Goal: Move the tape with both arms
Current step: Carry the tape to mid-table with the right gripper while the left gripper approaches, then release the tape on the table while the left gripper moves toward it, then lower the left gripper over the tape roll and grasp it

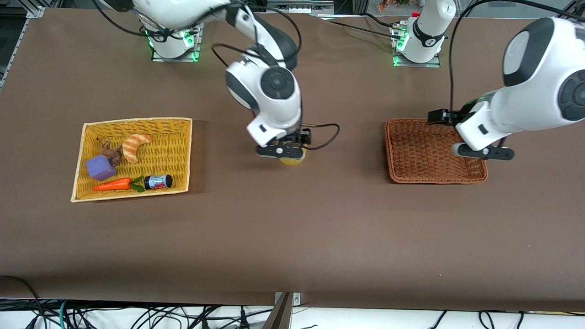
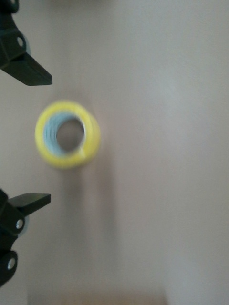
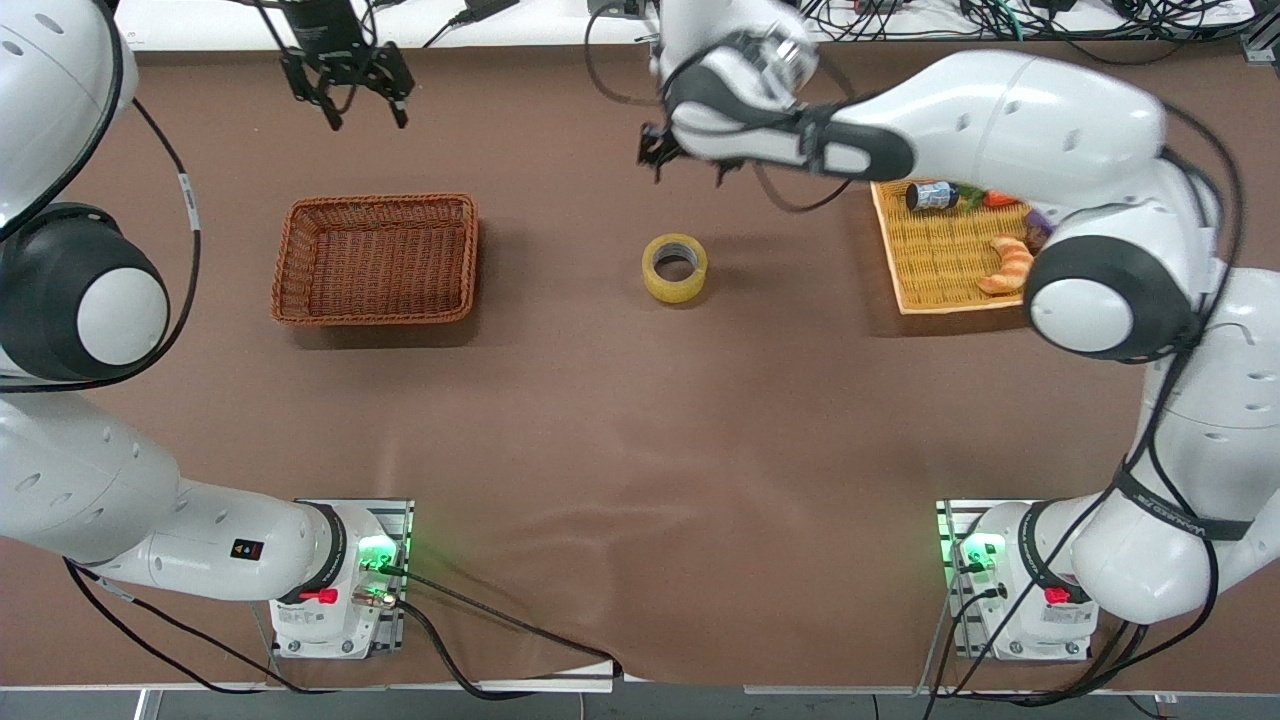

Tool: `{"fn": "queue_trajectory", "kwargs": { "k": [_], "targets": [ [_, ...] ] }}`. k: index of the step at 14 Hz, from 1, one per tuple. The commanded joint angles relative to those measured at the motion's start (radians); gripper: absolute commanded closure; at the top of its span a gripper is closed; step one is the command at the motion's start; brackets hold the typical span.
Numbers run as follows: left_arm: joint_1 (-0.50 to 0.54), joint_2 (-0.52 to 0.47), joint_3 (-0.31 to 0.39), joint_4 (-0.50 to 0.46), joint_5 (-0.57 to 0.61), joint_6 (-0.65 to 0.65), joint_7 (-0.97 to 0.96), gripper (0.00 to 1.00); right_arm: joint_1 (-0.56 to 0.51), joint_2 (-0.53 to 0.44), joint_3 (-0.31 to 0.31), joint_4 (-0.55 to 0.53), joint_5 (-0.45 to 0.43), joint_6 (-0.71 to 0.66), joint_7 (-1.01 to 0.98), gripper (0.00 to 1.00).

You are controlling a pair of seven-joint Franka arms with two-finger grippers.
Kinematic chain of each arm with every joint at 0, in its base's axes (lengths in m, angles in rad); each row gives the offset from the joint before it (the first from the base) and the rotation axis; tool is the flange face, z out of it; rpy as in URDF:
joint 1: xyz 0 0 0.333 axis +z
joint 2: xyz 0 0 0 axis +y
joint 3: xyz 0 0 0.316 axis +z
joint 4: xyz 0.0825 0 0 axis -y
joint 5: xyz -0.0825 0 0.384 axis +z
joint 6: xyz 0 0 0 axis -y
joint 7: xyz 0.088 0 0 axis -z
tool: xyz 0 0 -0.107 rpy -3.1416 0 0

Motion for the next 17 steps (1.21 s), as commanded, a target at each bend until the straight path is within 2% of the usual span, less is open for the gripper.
{"fn": "queue_trajectory", "kwargs": {
  "k": [1,4,6,8,10,12,13,14,16,17],
  "targets": [
    [-0.048,0.072,0.006,0.038,-0.096,0.031,-0.089,0.00,-0.201,-0.131,0.001,-0.035,0.015,-0.240,-0.326,0.00],
    [-0.151,0.133,0.004,0.035,-0.102,0.135,-0.211,0.00,-0.442,-0.215,-0.006,-0.030,0.087,-0.386,-0.569,0.00],
    [-0.223,0.172,0.006,0.039,-0.102,0.207,-0.306,0.00,-0.548,-0.231,-0.008,-0.024,0.110,-0.417,-0.591,0.00],
    [-0.234,0.216,0.004,0.042,-0.122,0.272,-0.314,0.00,-0.603,-0.240,-0.016,-0.024,0.097,-0.425,-0.640,0.00],
    [-0.270,0.256,0.004,0.042,-0.173,0.330,-0.317,0.00,-0.626,-0.242,-0.078,-0.013,0.100,-0.442,-0.757,0.00],
    [-0.344,0.299,0.006,0.042,-0.175,0.404,-0.336,0.00,-0.645,-0.264,-0.153,0.043,0.112,-0.440,-0.922,0.00],
    [-0.375,0.323,0.006,0.042,-0.175,0.441,-0.369,0.00,-0.646,-0.289,-0.172,0.010,0.129,-0.408,-0.954,0.00],
    [-0.405,0.346,0.006,0.042,-0.170,0.470,-0.406,0.00,-0.645,-0.353,-0.201,-0.060,0.159,-0.347,-0.956,0.00],
    [-0.465,0.393,0.007,0.048,-0.167,0.501,-0.454,0.00,-0.628,-0.485,-0.296,-0.177,0.210,-0.240,-0.954,0.00],
    [-0.478,0.408,0.007,0.050,-0.164,0.528,-0.457,0.00,-0.628,-0.530,-0.336,-0.218,0.262,-0.229,-0.954,0.00]
  ]
}}
